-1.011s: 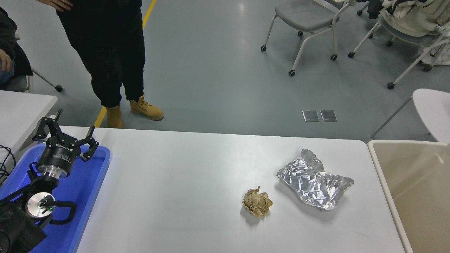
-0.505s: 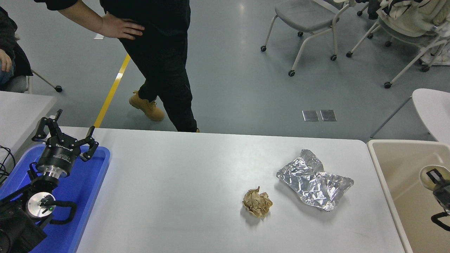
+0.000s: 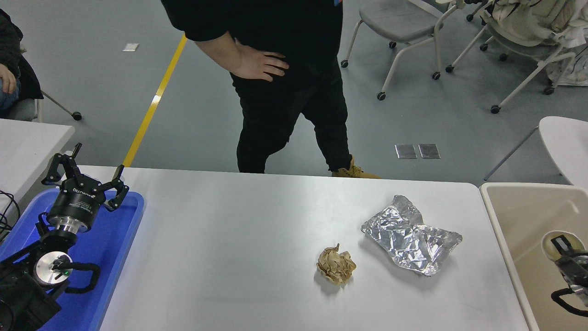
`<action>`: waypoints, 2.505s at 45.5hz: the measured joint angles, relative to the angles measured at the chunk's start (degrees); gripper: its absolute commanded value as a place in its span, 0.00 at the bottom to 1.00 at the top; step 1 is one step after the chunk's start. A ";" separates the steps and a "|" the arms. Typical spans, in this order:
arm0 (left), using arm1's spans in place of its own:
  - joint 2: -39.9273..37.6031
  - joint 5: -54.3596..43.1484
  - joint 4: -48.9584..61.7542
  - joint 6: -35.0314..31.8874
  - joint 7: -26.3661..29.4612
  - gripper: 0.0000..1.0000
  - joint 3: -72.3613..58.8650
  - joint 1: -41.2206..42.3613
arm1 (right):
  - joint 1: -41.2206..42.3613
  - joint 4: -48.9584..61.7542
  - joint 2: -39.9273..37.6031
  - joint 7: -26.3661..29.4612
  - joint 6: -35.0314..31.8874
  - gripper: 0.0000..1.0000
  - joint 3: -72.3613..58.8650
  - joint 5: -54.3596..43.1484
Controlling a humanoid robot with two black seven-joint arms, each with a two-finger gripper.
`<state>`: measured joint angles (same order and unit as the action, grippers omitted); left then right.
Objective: Clean the table surface
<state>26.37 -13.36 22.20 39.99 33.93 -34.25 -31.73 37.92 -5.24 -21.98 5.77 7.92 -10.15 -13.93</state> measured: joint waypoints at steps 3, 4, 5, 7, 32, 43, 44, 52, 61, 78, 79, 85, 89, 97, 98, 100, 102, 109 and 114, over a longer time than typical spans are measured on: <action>0.00 0.00 -0.02 0.00 0.00 1.00 0.02 0.00 | 0.15 -0.09 -0.01 0.10 -0.05 1.00 0.01 0.02; 0.00 0.00 -0.02 0.00 0.00 1.00 0.03 0.00 | 0.18 -0.12 -0.02 0.14 -0.06 1.00 0.01 0.03; 0.00 0.00 -0.02 0.00 0.00 1.00 0.03 0.00 | 0.26 -0.16 -0.07 0.18 -0.07 1.00 0.02 0.05; 0.00 0.00 -0.02 0.00 0.00 1.00 0.03 0.00 | 0.43 -0.19 -0.19 0.23 -0.07 1.00 0.02 0.06; 0.00 0.00 0.01 0.00 0.00 1.00 0.02 -0.02 | 4.92 -10.65 -12.12 0.07 -0.29 1.00 0.06 0.11; -0.01 0.00 0.03 0.00 0.00 1.00 0.02 -0.03 | 7.51 -25.20 -22.23 -0.10 -0.46 1.00 6.00 0.11; -0.01 -0.01 0.03 0.00 0.00 1.00 0.02 -0.03 | 7.66 -26.68 -23.16 -0.09 -0.47 1.00 7.08 0.12; -0.01 0.00 0.03 0.01 0.00 1.00 0.00 -0.03 | 8.32 -37.17 -28.20 -0.13 -0.49 1.00 15.90 0.13; 0.00 0.00 0.03 0.07 0.00 1.00 -0.01 0.00 | 8.49 -44.44 -29.96 -0.13 -0.22 1.00 22.83 1.09; 0.00 0.00 0.03 0.07 0.00 1.00 -0.02 0.00 | 7.67 -51.44 -28.16 -0.39 0.01 1.00 30.21 9.68; 0.00 0.00 0.03 0.07 0.00 1.00 -0.02 0.00 | 7.62 -51.57 -28.02 -0.41 0.01 1.00 30.38 9.88; 0.00 0.00 0.02 0.03 0.00 1.00 -0.02 0.00 | 7.27 -52.17 -27.32 -0.49 0.11 1.00 31.17 10.83; 0.00 0.00 0.02 0.03 0.00 1.00 -0.01 0.00 | 7.08 -52.40 -27.07 -0.52 0.11 1.00 31.49 11.20; 0.00 0.00 0.00 0.03 0.00 1.00 0.00 0.00 | 6.69 -52.95 -26.90 -0.56 0.14 1.00 32.07 11.67; 0.00 0.00 0.00 0.03 0.00 1.00 0.00 0.00 | 6.68 -53.00 -26.89 -0.56 0.14 1.00 32.08 11.68; 0.00 0.00 -0.01 0.03 0.00 1.00 0.00 0.00 | 6.53 -53.38 -26.88 -0.56 0.15 1.00 32.32 11.78; 0.00 0.00 0.00 0.02 0.00 1.00 0.00 0.00 | 6.31 -53.90 -26.86 -0.58 0.06 1.00 32.66 11.98; 0.00 0.00 0.01 0.02 0.00 1.00 0.00 0.00 | 5.55 -55.56 -26.32 -1.05 -0.26 1.00 34.25 12.90; 0.00 0.00 0.01 0.03 0.00 1.00 0.00 0.00 | 4.91 -56.56 -25.46 -1.46 -0.41 1.00 35.35 13.78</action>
<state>26.37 -13.36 22.22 40.01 33.92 -34.25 -31.73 42.83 -61.81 -47.44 4.31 7.51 25.19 -0.14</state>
